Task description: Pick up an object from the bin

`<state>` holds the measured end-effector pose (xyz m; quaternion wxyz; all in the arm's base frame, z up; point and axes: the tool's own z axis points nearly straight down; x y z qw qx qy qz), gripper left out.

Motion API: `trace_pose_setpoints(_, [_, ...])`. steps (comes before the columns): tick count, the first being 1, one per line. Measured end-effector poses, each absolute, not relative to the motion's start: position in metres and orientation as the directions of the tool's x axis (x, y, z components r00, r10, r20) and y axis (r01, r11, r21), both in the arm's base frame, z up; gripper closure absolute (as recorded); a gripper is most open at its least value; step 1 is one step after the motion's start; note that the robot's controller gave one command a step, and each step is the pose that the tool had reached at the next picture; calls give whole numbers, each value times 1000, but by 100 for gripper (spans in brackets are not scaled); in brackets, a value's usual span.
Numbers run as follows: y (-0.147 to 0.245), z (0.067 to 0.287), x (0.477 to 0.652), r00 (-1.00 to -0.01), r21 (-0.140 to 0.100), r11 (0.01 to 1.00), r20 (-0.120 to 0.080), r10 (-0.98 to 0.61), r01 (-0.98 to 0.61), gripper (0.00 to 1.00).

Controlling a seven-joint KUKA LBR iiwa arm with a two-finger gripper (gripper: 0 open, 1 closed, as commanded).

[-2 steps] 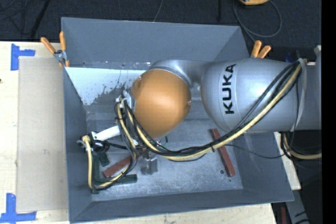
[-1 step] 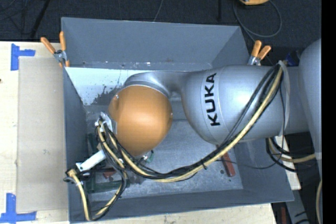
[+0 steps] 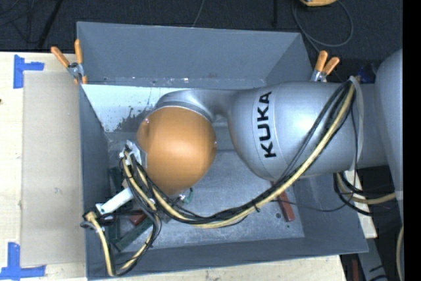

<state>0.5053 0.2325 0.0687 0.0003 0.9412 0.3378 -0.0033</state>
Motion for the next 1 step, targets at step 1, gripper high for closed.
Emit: trace_pose_setpoints(1, [245, 69, 502, 741, -3, -741, -6, 672, 672, 100])
